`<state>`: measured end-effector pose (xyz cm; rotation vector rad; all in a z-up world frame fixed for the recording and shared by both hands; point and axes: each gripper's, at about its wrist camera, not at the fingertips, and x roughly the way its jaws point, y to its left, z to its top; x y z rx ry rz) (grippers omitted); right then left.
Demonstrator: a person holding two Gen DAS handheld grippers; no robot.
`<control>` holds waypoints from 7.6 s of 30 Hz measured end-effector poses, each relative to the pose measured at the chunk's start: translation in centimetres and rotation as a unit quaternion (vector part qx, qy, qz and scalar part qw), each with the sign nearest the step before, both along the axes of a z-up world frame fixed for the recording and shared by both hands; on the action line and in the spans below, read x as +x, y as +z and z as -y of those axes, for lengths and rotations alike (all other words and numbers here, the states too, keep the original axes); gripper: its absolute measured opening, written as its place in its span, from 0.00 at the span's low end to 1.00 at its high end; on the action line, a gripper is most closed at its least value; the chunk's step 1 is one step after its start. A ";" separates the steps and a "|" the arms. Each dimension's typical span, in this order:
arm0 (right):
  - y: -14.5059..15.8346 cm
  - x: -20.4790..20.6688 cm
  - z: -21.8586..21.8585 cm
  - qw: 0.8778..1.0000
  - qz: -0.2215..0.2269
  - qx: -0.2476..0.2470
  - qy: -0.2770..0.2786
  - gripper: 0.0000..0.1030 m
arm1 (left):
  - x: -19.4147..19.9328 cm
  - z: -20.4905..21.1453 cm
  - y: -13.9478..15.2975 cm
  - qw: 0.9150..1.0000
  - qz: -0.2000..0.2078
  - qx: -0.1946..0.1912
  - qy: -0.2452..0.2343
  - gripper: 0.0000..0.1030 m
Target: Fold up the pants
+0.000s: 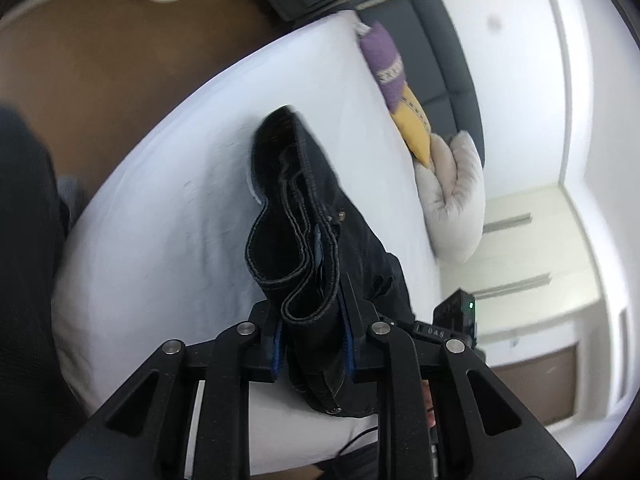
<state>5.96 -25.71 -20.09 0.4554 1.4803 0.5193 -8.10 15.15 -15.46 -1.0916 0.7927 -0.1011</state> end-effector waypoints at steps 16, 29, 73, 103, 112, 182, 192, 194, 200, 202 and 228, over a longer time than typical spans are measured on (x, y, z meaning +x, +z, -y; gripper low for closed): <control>8.7 -1.9 3.2 0.990 0.084 0.114 -0.004 0.86 | 6.6 14.2 11.2 0.953 0.101 0.233 -0.167 0.18; 12.2 -1.3 -1.7 0.987 0.089 -0.022 0.133 0.81 | 9.4 26.1 11.3 0.892 0.137 0.333 -0.272 0.18; 2.5 -1.6 23.3 0.992 0.048 0.080 -0.081 0.16 | 16.2 52.7 3.2 0.801 0.121 0.321 -0.490 0.16; 8.0 -5.8 20.5 0.988 0.117 0.076 -0.069 0.11 | 22.7 34.8 5.3 0.899 0.078 0.214 -0.373 0.22; 0.7 -7.2 23.2 0.984 0.047 0.097 -0.139 0.00 | 23.5 34.1 1.1 0.887 0.046 0.251 -0.386 0.22; 10.1 2.7 14.5 0.974 0.146 0.137 -0.110 0.20 | 28.2 16.9 7.5 0.943 0.043 0.093 -0.316 0.17; 2.5 11.6 10.4 0.976 0.077 0.161 -0.124 0.20 | 34.6 7.7 1.3 0.954 0.011 0.071 -0.292 0.17; 0.6 12.2 10.1 0.979 0.059 0.147 -0.128 0.21 | 35.2 6.6 -1.4 0.954 -0.010 0.073 -0.291 0.18; -2.6 12.1 11.5 0.969 0.042 0.200 -0.137 0.28 | 33.9 4.9 -5.7 0.959 0.008 0.026 -0.283 0.25; -2.6 11.8 11.7 0.967 0.050 0.208 -0.139 0.28 | 33.5 5.2 -6.0 0.959 0.014 0.029 -0.283 0.26; 28.8 -13.9 6.0 0.813 0.530 -0.114 -0.210 1.00 | 7.9 13.5 25.1 0.862 0.202 0.464 0.016 1.00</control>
